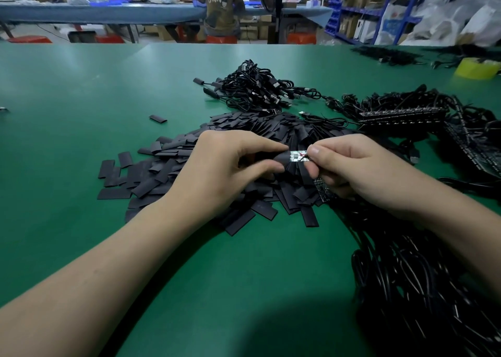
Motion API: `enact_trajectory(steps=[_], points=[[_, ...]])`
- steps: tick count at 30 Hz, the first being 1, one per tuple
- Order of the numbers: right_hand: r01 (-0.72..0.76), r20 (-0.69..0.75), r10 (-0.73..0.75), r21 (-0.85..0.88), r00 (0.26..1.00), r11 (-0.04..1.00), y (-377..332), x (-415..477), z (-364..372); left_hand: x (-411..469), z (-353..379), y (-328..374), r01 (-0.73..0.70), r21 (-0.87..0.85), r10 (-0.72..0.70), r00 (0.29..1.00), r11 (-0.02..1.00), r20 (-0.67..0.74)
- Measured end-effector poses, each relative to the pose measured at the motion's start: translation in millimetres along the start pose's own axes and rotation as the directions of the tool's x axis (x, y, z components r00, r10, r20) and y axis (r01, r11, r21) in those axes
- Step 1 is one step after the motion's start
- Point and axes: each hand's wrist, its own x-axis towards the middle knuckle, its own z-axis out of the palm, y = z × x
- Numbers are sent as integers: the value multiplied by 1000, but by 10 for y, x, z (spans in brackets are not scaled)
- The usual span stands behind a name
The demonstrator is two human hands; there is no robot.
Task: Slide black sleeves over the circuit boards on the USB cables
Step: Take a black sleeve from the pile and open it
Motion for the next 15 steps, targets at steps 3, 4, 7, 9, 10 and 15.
enact_trajectory(steps=[3,4,7,9,10,15], points=[[-70,38,65,177,997,982,-4,2,-17,8,-2,11,-94,30,95,995,995,-35],[-79,51,70,198,996,977,-4,0,-21,8,-1,12,-109,36,111,993,993,-43],[-75,78,61,192,995,979,-13,-4,-14,2,8,20,-124,37,125,991,992,-50],[-56,91,41,169,995,984,-16,-9,13,-5,29,34,-123,17,124,991,992,-44],[-45,93,31,150,995,988,-19,-12,26,-10,42,45,-116,7,116,993,993,-39],[28,18,-27,-59,999,998,-42,-26,47,-18,64,47,-63,-48,61,997,997,-44]])
